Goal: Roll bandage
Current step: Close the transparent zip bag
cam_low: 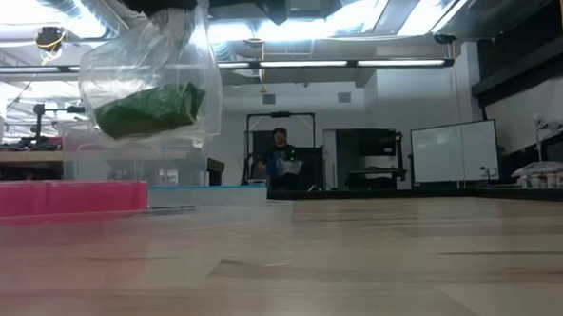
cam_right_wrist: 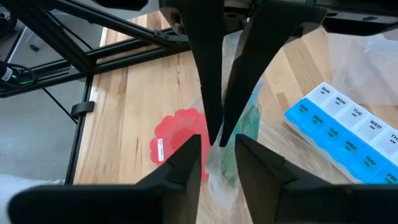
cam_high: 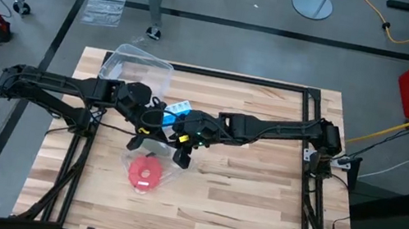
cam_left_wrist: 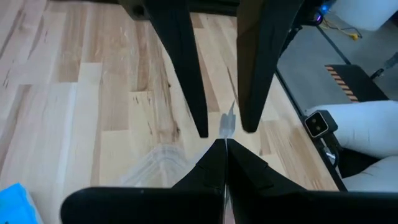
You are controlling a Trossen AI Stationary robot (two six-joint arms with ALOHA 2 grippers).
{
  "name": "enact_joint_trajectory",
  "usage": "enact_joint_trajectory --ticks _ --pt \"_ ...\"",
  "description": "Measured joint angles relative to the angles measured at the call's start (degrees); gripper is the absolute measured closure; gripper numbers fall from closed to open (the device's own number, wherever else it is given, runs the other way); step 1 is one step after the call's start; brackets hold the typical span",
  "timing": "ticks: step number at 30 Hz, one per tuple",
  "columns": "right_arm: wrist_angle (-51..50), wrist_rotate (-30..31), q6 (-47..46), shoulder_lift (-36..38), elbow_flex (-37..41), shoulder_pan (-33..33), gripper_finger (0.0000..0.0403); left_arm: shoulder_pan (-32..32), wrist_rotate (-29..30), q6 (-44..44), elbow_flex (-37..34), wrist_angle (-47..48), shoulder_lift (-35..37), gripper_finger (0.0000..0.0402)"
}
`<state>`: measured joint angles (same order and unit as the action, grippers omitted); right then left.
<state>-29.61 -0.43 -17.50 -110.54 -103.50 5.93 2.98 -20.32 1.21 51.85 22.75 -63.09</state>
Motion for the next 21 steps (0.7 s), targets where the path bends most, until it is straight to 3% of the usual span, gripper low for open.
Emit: enact_joint_trajectory --ticks 10,21 --pt "-0.29 0.0 0.0 -0.04 0.07 0.02 0.0339 0.0 0.0 0.35 0.0 0.11 0.0 0.0401" --pt "-0.55 -0.34 0.0 -0.04 0.09 0.04 0.0343 0.0 -0.04 0.57 0.0 -1.62 0.07 0.0401"
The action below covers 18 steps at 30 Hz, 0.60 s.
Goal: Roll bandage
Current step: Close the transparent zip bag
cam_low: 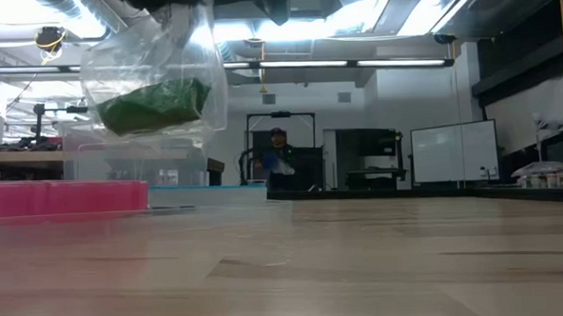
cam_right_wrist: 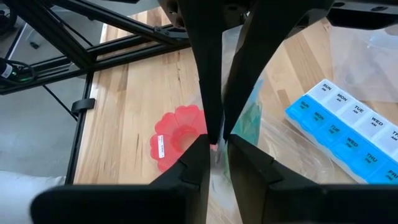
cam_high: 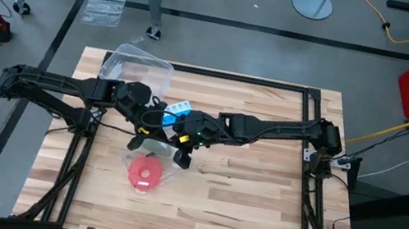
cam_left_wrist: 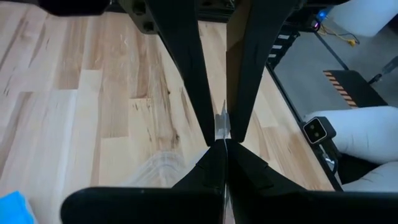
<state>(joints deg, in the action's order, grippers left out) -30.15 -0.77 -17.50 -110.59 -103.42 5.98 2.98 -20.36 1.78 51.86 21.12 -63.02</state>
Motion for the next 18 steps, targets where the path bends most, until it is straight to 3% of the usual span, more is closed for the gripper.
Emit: enact_joint_trajectory --ticks 11,18 --pt "-2.0 -1.33 -0.08 -0.04 0.0 0.0 0.0344 0.07 0.01 0.81 0.02 -0.37 0.02 0.0401" --pt "-2.19 -1.36 -0.11 -0.04 0.0 0.04 0.0382 0.07 0.01 0.82 0.04 -0.41 0.02 0.0401"
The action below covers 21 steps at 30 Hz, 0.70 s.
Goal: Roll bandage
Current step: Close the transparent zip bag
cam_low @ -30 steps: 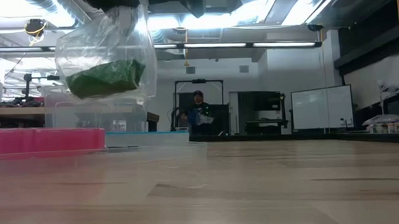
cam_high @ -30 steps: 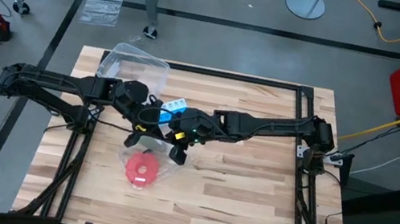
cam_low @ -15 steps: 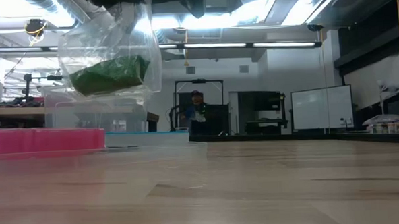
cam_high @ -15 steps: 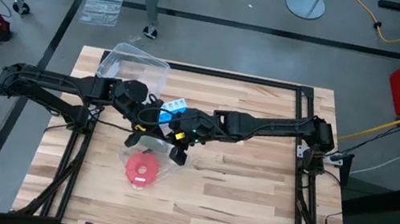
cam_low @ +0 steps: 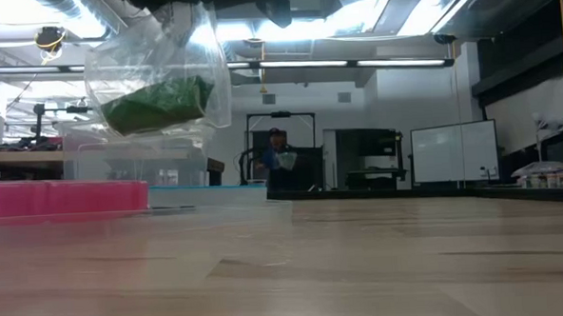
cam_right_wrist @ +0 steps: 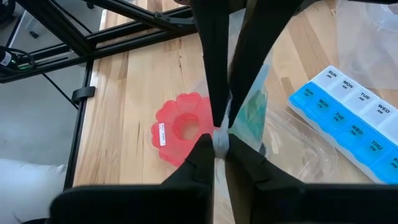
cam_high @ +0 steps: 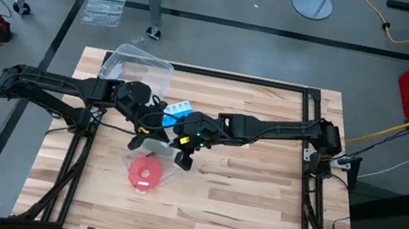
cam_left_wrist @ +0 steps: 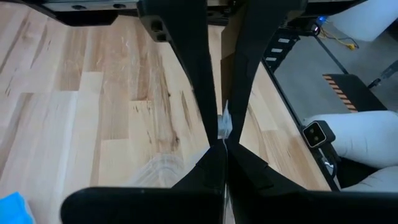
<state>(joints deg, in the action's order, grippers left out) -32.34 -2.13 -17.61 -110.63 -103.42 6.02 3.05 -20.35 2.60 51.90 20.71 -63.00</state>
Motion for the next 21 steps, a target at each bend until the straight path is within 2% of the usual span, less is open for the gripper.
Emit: enact_joint_trajectory --ticks 8,13,21 --pt "0.02 -0.68 -0.09 0.0 0.0 0.0 0.0357 0.0 0.0 0.4 0.0 -0.07 0.0 0.0401" --pt "-0.5 -1.52 -0.09 0.0 0.0 0.0 0.0383 0.0 0.01 0.45 0.0 -0.31 0.0 0.0401" --pt "-0.66 -2.91 -0.11 0.0 0.0 0.0 0.0383 0.04 0.39 1.76 0.0 -0.61 0.54 0.0401"
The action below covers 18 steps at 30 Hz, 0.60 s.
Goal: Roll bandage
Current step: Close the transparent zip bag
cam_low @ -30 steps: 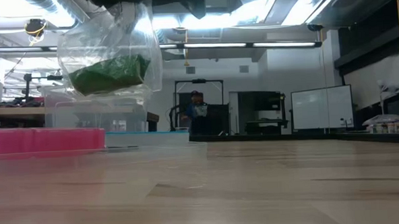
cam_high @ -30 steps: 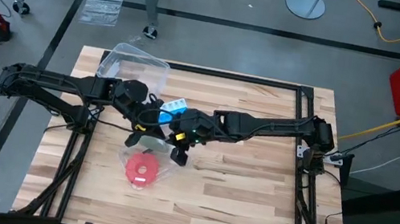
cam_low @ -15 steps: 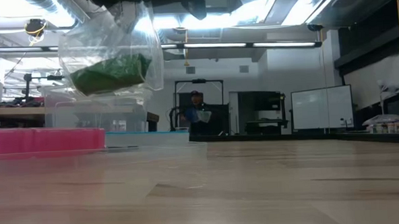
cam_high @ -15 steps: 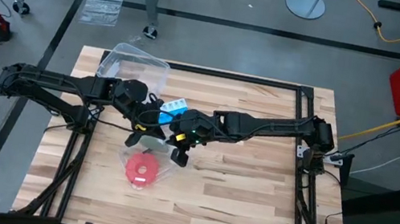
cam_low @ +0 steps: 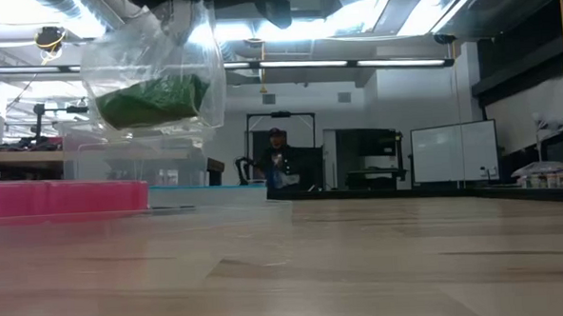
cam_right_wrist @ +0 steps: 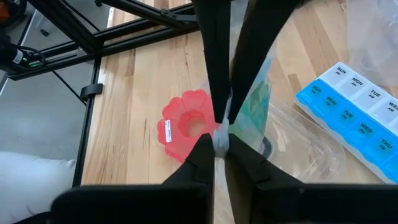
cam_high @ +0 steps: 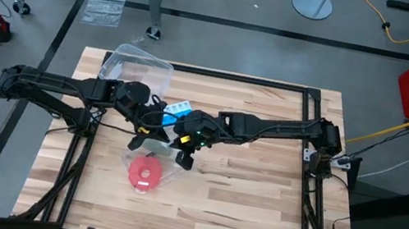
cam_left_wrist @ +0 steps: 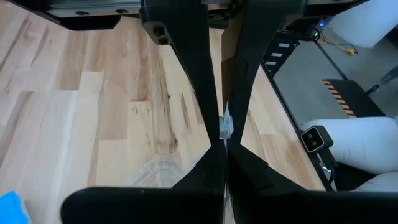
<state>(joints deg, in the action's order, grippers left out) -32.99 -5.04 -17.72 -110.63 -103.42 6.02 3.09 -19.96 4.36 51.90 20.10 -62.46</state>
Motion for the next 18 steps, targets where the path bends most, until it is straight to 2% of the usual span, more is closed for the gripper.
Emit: enact_joint_trajectory --ticks 7,18 --pt "-1.23 -0.06 -0.1 0.0 -0.07 0.0 0.0383 0.0 2.18 0.2 0.0 -0.06 2.41 0.0401" --pt "-1.27 -0.47 0.05 0.0 0.02 0.02 0.0383 -0.06 2.09 -0.54 0.04 -0.33 3.8 0.0401"
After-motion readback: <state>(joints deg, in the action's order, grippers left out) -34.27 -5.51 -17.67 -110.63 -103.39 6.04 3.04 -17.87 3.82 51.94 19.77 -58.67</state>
